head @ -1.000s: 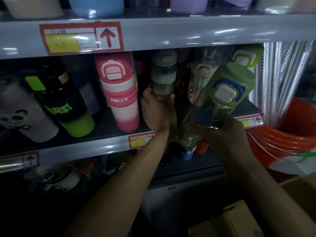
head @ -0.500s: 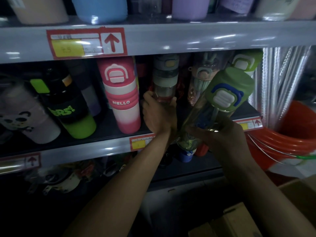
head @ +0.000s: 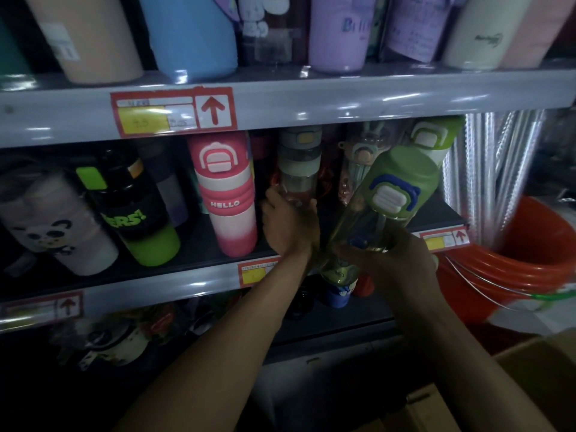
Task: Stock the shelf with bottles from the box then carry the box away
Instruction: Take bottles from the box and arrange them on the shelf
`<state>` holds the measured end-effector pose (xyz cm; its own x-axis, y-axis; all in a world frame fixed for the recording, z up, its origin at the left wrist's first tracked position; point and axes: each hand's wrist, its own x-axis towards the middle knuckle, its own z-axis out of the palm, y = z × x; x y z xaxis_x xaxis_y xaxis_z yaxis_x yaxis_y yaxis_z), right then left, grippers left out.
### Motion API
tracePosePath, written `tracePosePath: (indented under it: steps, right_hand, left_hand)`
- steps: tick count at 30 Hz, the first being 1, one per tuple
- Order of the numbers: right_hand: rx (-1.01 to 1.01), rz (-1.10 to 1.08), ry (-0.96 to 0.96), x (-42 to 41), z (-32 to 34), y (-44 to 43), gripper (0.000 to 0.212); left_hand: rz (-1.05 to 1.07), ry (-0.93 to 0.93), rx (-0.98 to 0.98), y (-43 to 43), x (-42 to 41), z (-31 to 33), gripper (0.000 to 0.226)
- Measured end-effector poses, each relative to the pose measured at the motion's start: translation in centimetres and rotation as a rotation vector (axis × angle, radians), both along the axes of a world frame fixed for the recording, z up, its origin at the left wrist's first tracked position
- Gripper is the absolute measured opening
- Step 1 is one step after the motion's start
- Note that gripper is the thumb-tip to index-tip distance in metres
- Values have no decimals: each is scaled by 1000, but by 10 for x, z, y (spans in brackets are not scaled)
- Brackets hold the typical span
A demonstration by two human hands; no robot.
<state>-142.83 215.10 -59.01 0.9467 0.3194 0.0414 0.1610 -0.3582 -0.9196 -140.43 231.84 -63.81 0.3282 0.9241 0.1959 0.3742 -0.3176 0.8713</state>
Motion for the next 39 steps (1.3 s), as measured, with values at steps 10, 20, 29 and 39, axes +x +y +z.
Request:
tracePosePath:
  steps: [10,20,29,39]
  right_hand:
    - [23,9,12,1,-4,5,58]
    - [54,11,-55,1,-2,11,60]
    - [167,92,-191,11,1,39,48]
    - [141,151,-218,26,-22,72,33]
  left_hand:
    - [-94,115,-83,-2,-5,12,85]
    - [-451,2,-155,-5,-44,17,75]
    - [-758,-28,-110,-3,-98,28,56]
    - [-655,-181,-254,8,-101,25,39]
